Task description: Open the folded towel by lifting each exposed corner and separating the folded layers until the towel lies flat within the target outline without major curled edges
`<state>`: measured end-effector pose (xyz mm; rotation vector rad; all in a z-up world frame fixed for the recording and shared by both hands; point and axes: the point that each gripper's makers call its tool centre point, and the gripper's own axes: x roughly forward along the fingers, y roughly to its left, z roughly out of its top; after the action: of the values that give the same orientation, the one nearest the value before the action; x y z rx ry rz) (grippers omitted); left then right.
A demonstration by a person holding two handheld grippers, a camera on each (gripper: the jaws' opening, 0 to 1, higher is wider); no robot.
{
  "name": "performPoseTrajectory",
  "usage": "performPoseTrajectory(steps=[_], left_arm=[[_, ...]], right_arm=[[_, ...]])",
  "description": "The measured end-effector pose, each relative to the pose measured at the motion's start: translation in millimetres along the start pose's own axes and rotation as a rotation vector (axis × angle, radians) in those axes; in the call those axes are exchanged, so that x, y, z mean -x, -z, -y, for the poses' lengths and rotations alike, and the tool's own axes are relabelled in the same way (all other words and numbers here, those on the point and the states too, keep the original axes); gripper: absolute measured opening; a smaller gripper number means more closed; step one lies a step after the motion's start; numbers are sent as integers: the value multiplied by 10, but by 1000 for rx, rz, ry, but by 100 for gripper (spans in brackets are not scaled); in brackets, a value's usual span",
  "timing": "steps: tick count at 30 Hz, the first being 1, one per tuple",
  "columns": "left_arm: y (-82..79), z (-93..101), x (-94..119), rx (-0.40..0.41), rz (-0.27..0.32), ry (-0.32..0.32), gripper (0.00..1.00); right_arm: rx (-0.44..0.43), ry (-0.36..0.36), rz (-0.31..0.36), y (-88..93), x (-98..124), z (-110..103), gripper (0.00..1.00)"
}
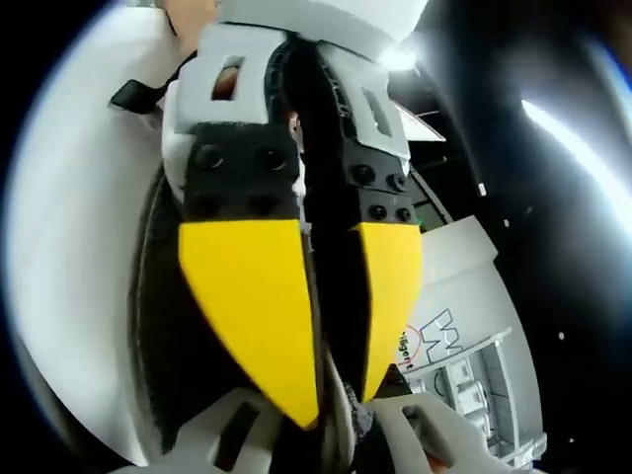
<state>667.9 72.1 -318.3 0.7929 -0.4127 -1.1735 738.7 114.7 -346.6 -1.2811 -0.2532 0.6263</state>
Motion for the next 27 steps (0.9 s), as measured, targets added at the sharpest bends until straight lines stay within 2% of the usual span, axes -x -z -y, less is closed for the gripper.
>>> performPoseTrajectory(steps=[1, 3, 5, 6, 10, 13, 14, 16, 24, 27], left_arm=[[1, -2, 0, -3, 1, 1, 6], [-2, 1, 0, -4, 1, 2, 7], [19, -11, -7, -15, 2, 1, 9], [53, -28, -21, -81, -3, -5, 9], [39, -11, -23, -98, 7, -4, 14], [8, -84, 0, -128, 5, -50, 22], [16, -135, 12, -127, 2, -79, 24], [14, -157, 18, -120, 1, -91, 28], [72, -172, 27, -102, -30, -99, 30], [83, -169, 16, -104, -39, -99, 35]], right_arm=[[-43, 0, -3, 8, -1, 11, 0], [-61, 3, -8, 15, 0, 30, 0], [-48, 13, -6, 15, 5, 48, 0], [-41, 19, -11, 23, 9, 57, 0], [-55, 33, -12, 26, 21, 95, 0], [-54, 51, -11, 27, 35, 141, 0], [-45, 49, -13, 35, 31, 134, 0], [-49, 52, -18, 43, 32, 141, 0], [-107, 82, -21, 72, 64, 238, 0], [-141, 90, -19, 86, 72, 265, 0]])
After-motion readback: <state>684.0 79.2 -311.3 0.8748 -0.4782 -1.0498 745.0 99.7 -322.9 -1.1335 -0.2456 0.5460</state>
